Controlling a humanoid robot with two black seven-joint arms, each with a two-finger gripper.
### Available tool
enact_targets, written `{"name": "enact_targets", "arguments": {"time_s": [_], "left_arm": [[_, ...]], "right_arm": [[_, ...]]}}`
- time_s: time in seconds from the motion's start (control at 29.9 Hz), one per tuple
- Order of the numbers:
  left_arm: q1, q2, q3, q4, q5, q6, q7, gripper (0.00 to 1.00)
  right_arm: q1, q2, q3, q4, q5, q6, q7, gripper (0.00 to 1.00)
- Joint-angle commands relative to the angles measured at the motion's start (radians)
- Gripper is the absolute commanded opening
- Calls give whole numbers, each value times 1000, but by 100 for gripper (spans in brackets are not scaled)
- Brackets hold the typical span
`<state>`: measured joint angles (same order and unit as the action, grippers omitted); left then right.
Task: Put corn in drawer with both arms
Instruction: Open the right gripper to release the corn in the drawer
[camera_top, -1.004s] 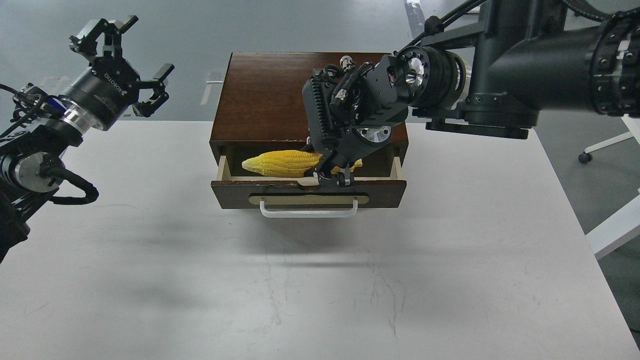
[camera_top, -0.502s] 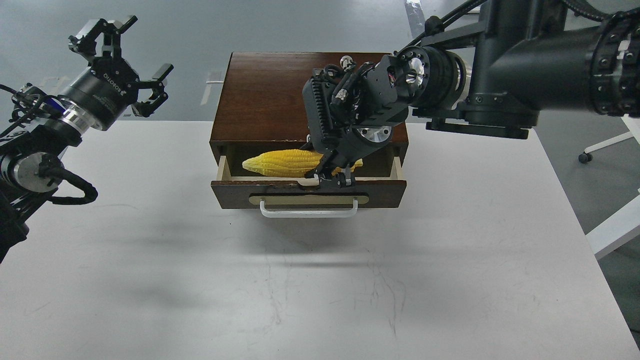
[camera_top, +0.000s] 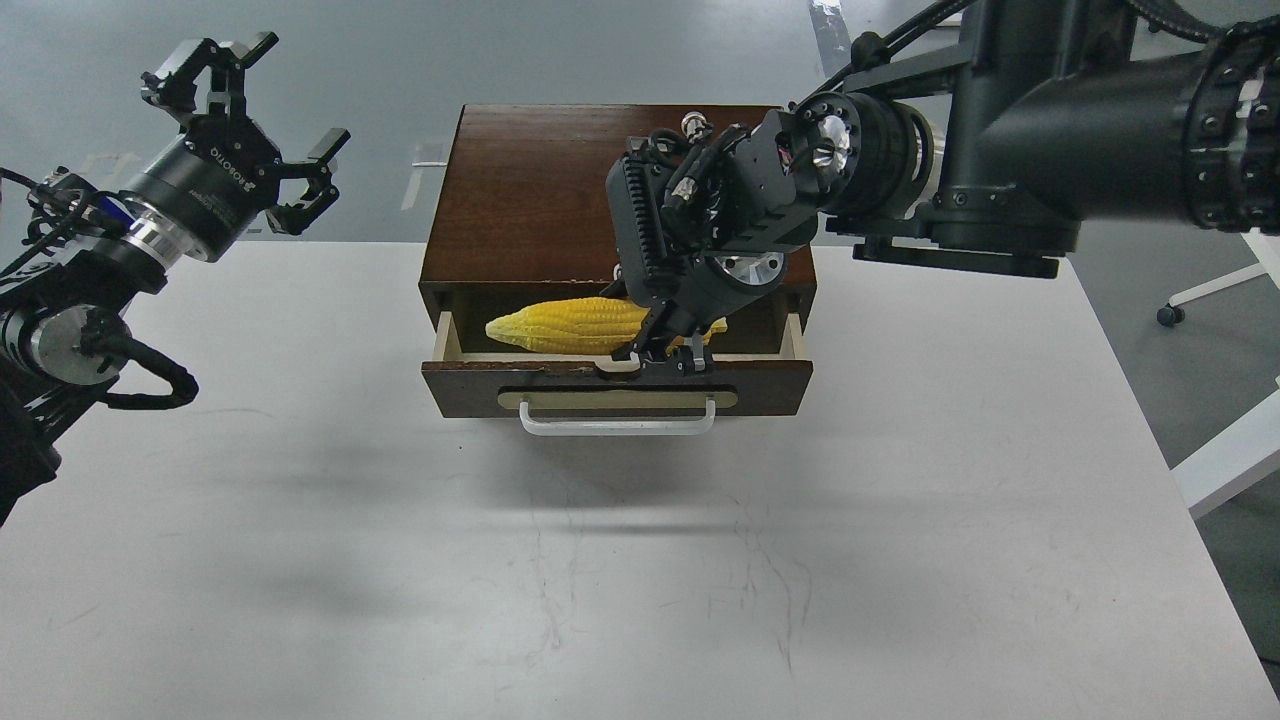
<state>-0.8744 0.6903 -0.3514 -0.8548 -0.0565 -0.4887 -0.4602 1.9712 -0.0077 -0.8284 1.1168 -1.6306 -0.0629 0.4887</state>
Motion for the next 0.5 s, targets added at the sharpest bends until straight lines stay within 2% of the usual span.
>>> {"name": "enact_targets", "arguments": {"time_s": [0.0, 0.47], "left_arm": [[0, 1, -1, -1, 0, 0, 0, 98], [0, 1, -3, 0, 0, 0, 0, 98]], "right_arm": [[0, 2, 0, 0, 0, 0, 0, 52], [0, 2, 0, 0, 1, 2, 0, 58]]}}
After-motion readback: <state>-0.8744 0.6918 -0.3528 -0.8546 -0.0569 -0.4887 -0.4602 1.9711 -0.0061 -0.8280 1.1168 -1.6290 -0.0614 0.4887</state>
